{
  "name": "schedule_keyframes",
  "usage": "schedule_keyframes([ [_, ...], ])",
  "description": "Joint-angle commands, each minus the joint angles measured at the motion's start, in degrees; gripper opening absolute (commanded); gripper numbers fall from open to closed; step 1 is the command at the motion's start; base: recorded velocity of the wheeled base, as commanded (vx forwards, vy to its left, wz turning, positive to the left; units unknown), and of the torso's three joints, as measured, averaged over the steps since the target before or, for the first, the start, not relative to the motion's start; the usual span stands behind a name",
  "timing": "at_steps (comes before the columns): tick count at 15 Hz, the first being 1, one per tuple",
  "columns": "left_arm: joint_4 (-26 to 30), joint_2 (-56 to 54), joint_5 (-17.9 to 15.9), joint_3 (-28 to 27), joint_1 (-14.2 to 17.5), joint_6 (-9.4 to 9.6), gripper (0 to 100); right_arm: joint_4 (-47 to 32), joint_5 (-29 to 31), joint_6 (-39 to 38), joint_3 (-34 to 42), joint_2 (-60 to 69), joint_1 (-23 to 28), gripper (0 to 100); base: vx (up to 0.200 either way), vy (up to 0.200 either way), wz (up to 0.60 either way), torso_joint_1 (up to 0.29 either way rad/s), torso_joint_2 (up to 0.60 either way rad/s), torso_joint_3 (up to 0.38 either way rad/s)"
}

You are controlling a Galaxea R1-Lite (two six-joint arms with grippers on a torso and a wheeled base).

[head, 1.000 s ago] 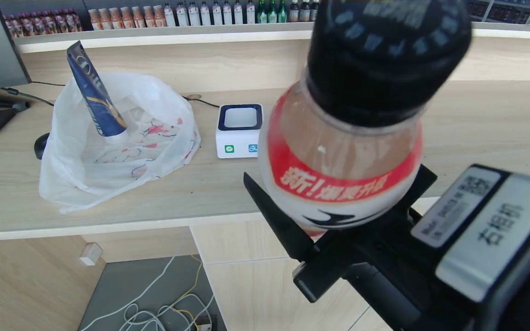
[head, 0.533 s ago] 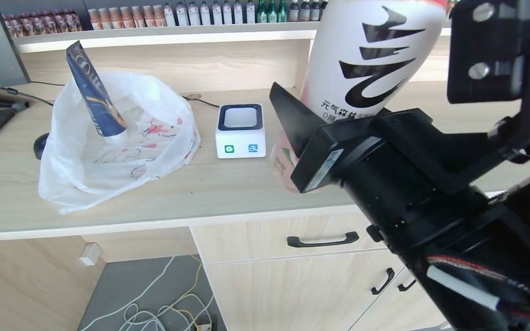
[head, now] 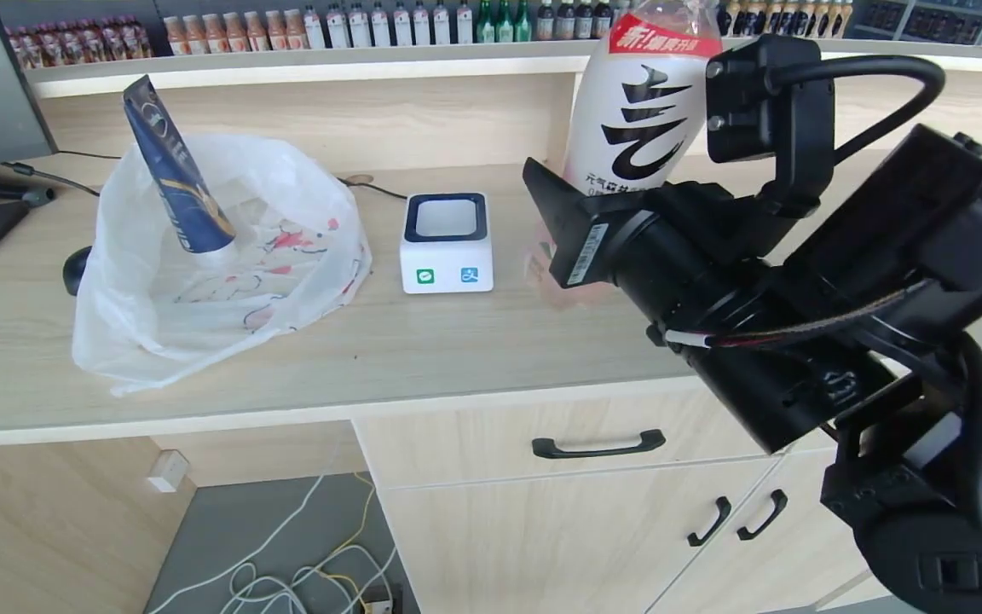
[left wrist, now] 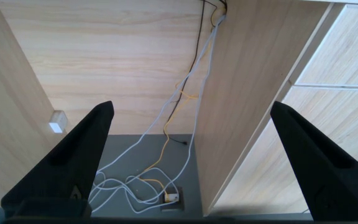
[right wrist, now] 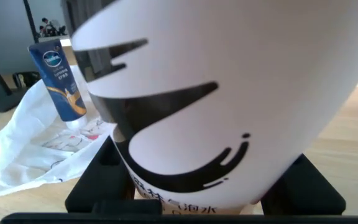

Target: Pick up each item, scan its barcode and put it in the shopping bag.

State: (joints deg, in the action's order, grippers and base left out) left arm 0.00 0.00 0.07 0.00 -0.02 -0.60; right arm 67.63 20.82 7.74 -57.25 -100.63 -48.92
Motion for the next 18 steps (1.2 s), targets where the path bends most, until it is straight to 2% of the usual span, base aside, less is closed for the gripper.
schedule_keyframes([
  [1, 0.0, 0.0, 0.01, 0.0, 0.02, -0.02, 100, -2.42, -6.06, -0.01, -2.69, -1.67, 8.14, 0, 0.0, 0.0, 0.0, 0.0, 0.0, 0.0],
  [3, 0.0, 0.0, 0.01, 0.0, 0.02, -0.02, 100, -3.12, -12.91, -1.24, -2.34, -1.58, 10.86, 0, 0.0, 0.0, 0.0, 0.0, 0.0, 0.0],
  [5, 0.0, 0.0, -0.07, 0.0, 0.02, -0.02, 100, -0.31, -13.09, -2.64, 1.08, 0.0, 10.16, 0, 0.0, 0.0, 0.0, 0.0, 0.0, 0.0],
  [8, 0.0, 0.0, 0.01, 0.0, 0.02, -0.02, 100, 1.36, -13.09, -0.45, 4.42, 1.23, 9.99, 0, 0.0, 0.0, 0.0, 0.0, 0.0, 0.0],
  [10, 0.0, 0.0, 0.01, 0.0, 0.02, -0.02, 100, 2.33, -13.09, -0.01, 14.09, 2.99, 10.07, 0, 0.0, 0.0, 0.0, 0.0, 0.0, 0.0],
  [11, 0.0, 0.0, -0.07, 0.0, 0.02, -0.02, 100, 2.77, -13.18, 0.17, 16.38, 3.51, 10.07, 0, 0.0, 0.0, 0.0, 0.0, 0.0, 0.0],
  [12, 0.0, 0.0, -0.07, 0.0, 0.02, 0.07, 100, 2.94, -13.18, 0.52, 15.85, 3.78, 10.07, 0, 0.0, 0.0, 0.0, 0.0, 0.0, 0.0],
  [14, 0.0, 0.0, 0.01, 0.0, -0.06, 0.07, 100, 2.68, -13.18, 0.34, 10.23, 2.81, 10.07, 0, 0.0, 0.0, 0.0, 0.0, 0.0, 0.0],
  [18, 0.0, 0.0, -0.07, 0.0, 0.02, 0.07, 100, 2.85, -13.09, 0.26, 11.98, 1.93, 10.6, 0, 0.0, 0.0, 0.0, 0.0, 0.0, 0.0],
])
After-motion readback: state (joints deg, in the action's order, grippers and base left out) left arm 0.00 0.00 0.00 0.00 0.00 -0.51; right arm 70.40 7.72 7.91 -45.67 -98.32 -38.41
